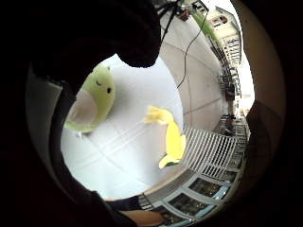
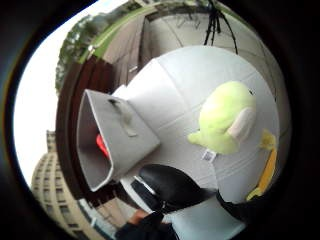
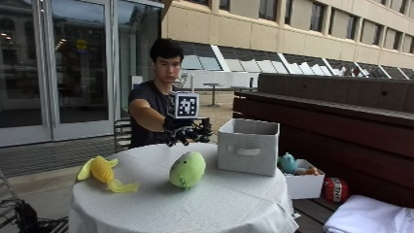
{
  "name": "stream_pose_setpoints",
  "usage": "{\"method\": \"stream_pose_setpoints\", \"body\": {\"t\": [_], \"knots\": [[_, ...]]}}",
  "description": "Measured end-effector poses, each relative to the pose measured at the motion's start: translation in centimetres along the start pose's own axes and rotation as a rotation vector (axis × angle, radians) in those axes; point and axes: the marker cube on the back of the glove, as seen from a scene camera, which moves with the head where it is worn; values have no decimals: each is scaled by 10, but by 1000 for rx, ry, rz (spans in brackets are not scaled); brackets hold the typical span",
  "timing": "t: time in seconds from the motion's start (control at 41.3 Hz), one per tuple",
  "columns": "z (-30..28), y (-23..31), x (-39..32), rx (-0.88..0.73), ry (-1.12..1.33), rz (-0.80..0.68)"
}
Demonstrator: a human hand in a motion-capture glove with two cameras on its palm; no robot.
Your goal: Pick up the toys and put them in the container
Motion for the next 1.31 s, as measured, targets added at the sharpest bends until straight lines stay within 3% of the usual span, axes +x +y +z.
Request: {"method": "stream_pose_setpoints", "body": {"t": [0.388, 0.751, 0.92, 1.041, 1.308], "knots": [[92, 2, 15, -134, -20, 38], [101, 15, 22, 67, -55, 124], [34, 21, 31, 47, 15, 147], [-17, 27, 28, 105, 14, 250], [-129, 33, 7, 271, 80, 133]]}}
